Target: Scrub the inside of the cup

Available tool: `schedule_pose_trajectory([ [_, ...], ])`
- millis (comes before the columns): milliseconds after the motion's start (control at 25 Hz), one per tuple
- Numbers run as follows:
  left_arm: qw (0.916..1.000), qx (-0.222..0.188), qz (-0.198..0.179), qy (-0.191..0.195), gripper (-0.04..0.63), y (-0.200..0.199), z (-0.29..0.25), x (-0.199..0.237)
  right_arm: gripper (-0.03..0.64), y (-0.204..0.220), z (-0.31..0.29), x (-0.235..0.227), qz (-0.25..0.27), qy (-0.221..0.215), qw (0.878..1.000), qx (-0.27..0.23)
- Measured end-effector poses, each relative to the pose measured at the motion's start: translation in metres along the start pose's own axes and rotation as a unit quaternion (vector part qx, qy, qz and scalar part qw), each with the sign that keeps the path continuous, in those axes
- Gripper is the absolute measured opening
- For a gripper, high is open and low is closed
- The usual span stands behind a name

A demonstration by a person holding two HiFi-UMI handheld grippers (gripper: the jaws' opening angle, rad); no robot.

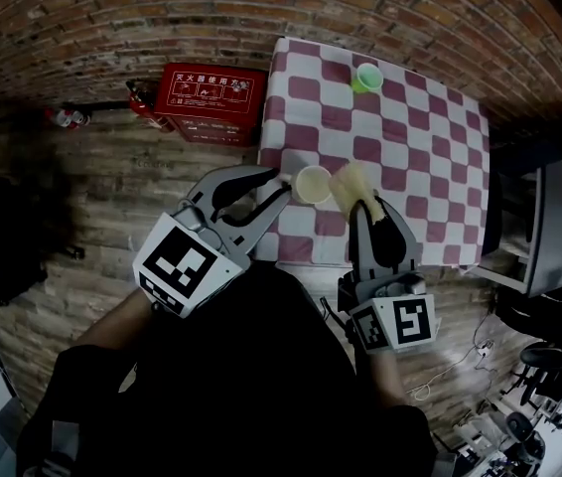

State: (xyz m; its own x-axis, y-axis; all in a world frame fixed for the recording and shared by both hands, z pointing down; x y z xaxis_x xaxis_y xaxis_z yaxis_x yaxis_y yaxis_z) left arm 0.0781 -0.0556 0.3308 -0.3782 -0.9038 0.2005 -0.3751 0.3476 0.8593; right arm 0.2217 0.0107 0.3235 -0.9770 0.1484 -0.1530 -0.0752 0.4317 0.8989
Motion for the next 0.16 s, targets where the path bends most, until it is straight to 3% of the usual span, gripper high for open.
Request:
schedule_pose_trajectory([
  [160,1.0,0.006,0.0,-0.001,0.098,0.0048,0.0019,-0.002,0.092,0.0022,0.0038,0.0019,0.002,0.0,1.0,0.004],
])
Point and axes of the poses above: the fingertips, and each gripper's own axes: z backward along the fingers, x to its left, y out of its underside, the point moved 4 cm from there along z, backward along the fingers, and after that the axes turned 11 degrees about x, right-handed, at the moved point
